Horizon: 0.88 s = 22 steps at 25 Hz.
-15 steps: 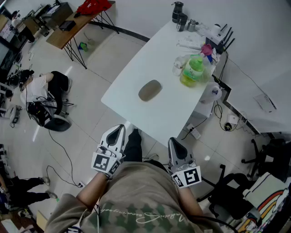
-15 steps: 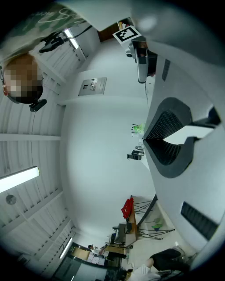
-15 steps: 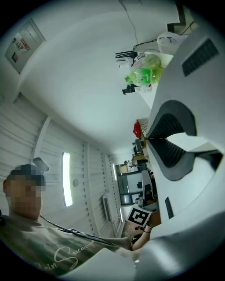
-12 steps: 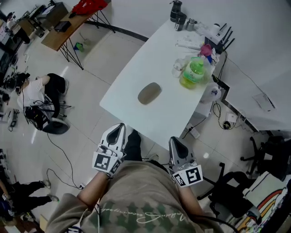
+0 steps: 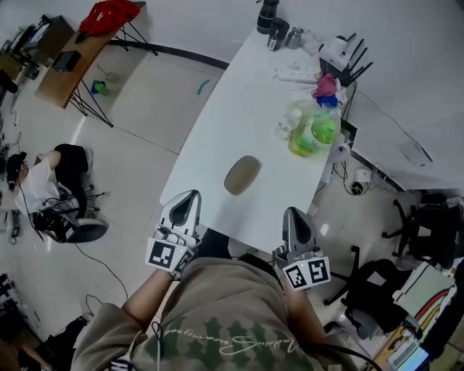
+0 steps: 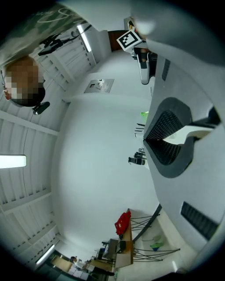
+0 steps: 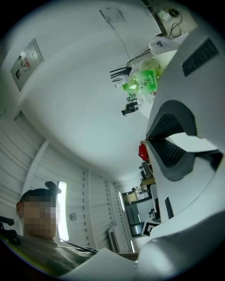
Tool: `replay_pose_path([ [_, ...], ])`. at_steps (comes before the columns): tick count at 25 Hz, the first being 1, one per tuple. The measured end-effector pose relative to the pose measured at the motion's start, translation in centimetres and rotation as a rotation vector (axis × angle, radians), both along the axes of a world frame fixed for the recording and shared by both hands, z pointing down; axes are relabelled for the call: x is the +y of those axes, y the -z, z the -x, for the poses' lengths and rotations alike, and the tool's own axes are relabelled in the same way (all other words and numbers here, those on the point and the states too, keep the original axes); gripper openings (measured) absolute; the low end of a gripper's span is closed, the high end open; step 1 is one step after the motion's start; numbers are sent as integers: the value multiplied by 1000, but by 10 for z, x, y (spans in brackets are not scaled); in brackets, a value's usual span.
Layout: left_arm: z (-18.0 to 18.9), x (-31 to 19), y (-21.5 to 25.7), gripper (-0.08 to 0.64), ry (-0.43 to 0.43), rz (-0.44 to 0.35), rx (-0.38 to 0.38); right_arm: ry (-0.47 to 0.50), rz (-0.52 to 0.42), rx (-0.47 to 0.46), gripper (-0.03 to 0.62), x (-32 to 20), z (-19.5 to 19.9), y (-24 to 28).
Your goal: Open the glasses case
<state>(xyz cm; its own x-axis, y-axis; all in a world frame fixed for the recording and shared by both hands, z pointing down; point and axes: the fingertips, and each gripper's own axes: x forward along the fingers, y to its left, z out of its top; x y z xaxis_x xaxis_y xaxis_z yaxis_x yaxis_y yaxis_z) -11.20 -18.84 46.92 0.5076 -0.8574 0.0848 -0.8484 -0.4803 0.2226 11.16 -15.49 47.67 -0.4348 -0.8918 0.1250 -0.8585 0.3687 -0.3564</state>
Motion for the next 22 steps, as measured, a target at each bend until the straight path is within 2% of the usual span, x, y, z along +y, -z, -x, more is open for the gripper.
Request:
replay_pose_path([
  [5,5,-37,-8,6,-44,45,56,-26,62,-57,9,-25,17,-17],
  [8,-7,-38,-7,6,-83,47,68,-17,163,-125,9,-34,22,-51],
  [10,-12,-37,-8,5,-88,43,48,-23,235,-159,14,-44,23,-83],
  [12,-12,-37,-8,5,-79,41,24,-29,337,-203,149,-59,25,-125],
  [14,-12,-33,-9,6,-70,60,33,-27,458,-268,261,-72,30,-172],
  [15,-10,-30,-11,6,-67,75,37,-23,510,-302,285,-79,34,-196],
  [19,4,-23,-17,5,-25,115,18,-10,659,-446,285,-101,58,-264],
  [22,10,-21,-10,6,8,120,13,-25,723,-434,285,-105,67,-293],
])
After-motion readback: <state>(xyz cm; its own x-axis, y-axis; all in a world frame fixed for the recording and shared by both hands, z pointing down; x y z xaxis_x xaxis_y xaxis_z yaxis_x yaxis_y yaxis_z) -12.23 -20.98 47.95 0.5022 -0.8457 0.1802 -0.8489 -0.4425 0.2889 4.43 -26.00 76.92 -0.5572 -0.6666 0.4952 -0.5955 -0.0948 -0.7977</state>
